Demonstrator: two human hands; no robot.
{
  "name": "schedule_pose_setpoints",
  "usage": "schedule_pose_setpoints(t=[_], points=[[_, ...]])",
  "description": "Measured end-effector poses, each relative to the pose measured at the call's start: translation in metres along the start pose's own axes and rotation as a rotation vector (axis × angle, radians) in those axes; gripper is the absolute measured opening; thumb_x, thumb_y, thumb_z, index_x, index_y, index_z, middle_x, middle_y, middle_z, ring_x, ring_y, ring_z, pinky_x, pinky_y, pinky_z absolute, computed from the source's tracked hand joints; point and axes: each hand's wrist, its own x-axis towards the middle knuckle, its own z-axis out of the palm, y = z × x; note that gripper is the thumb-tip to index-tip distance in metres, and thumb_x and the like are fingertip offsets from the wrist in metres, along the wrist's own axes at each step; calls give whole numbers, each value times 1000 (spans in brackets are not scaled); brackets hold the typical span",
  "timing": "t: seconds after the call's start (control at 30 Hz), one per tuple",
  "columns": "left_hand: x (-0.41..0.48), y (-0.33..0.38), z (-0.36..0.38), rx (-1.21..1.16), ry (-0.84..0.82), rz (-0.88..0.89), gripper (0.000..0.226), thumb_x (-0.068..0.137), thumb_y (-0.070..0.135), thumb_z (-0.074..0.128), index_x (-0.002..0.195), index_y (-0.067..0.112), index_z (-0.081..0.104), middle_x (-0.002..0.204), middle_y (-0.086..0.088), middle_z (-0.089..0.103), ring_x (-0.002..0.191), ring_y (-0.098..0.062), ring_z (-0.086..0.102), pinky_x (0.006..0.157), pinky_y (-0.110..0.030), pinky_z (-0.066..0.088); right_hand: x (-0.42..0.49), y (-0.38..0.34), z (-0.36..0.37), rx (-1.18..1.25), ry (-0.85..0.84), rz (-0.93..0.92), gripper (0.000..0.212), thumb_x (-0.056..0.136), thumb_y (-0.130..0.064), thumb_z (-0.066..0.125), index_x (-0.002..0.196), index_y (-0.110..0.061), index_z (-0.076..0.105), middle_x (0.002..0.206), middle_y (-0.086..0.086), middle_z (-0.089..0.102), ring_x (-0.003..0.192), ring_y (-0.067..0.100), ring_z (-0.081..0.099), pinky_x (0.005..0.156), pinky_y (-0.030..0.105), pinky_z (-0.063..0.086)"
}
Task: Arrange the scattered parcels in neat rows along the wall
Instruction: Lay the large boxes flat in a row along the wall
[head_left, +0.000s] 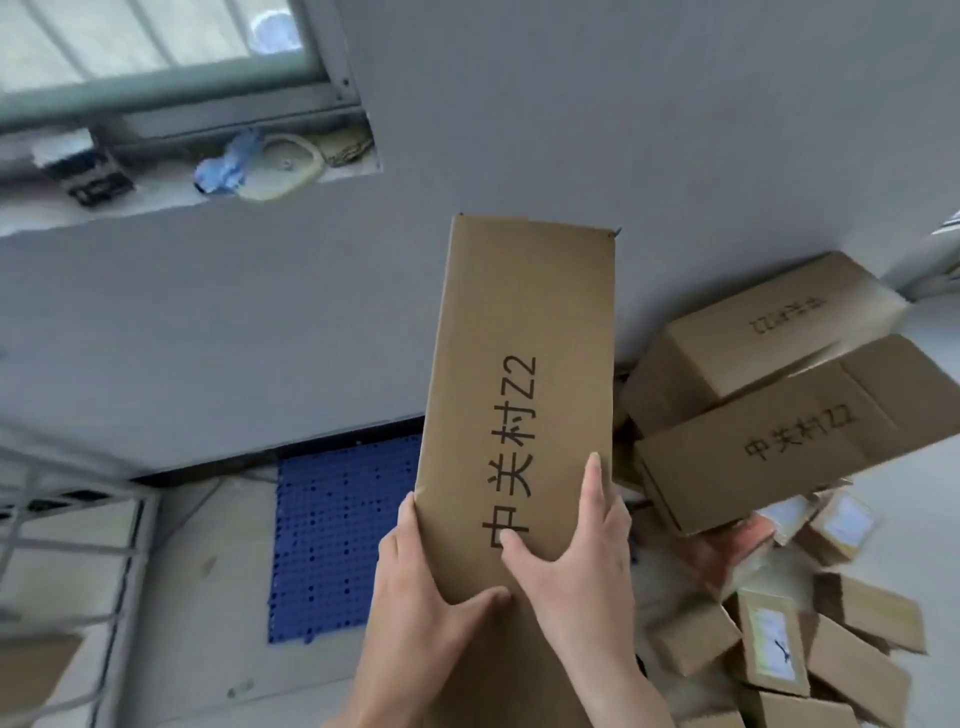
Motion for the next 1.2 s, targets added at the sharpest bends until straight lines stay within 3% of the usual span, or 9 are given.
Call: schedule_pose_setpoints(t=[0.13,0.3,0.4,0.47,0.6,0.7,0.83,1.0,1.2], points=[[12,-72,11,8,12,-138,132,52,52,88,152,36,4,131,14,32,124,-7,38,103,-30,39,13,32,67,-48,-135,18,116,73,-59,71,145,-52,-20,152,-1,16,135,18,33,101,34,42],[38,-150,60,47,57,-275,132,56,49,87,153,34,-1,136,7,33,126,-11,36,102,-26,35,52,104,144,11,-313,72,114,72,-56,74,140,-63,-17,152,-12,14,138,11,28,103,34,38],[69,-179,124,153,87,-280,128,65,52,84,153,29,-7,139,0,29,131,-18,33,106,-30,35,104,164,176,44,-399,144,100,81,-54,67,145,-59,-10,157,-15,5,145,11,16,112,37,26],[97,-190,180,267,76,-267,118,77,47,77,153,22,-9,147,-9,23,135,-24,27,111,-33,31,146,207,189,11,-452,223,85,91,-53,58,152,-48,0,163,-8,-5,149,14,3,117,41,16],[159,-215,297,440,-177,-190,80,99,19,43,153,25,-16,160,-14,5,144,-29,17,114,-36,27,210,274,211,40,-555,322,67,98,-51,46,155,-34,16,163,-7,14,149,15,14,120,38,16],[182,-242,362,569,-387,-69,70,103,27,31,154,18,-15,164,-9,-6,150,-29,-2,120,-39,15,237,314,216,13,-527,282,70,94,-58,48,154,-37,18,161,-14,18,148,9,13,120,34,14],[189,-275,372,577,-372,-146,83,99,25,41,152,26,-22,164,-2,-6,150,-24,-2,117,-42,24,250,356,211,-40,-553,186,62,97,-52,44,153,-41,21,158,-23,15,145,-1,11,113,25,15],[190,-317,352,663,-483,-170,91,98,32,53,151,37,-21,164,0,-10,149,-29,-13,117,-62,13,250,383,222,-41,-594,197,65,97,-48,48,154,-38,19,161,-18,15,147,2,12,120,34,18],[191,-373,368,746,-696,-311,119,76,61,69,148,43,-24,158,1,-32,142,-34,-33,107,-75,3,231,452,242,-660,-844,102,92,86,-59,52,151,-47,-11,158,-15,-25,144,31,-28,115,62,-6]])
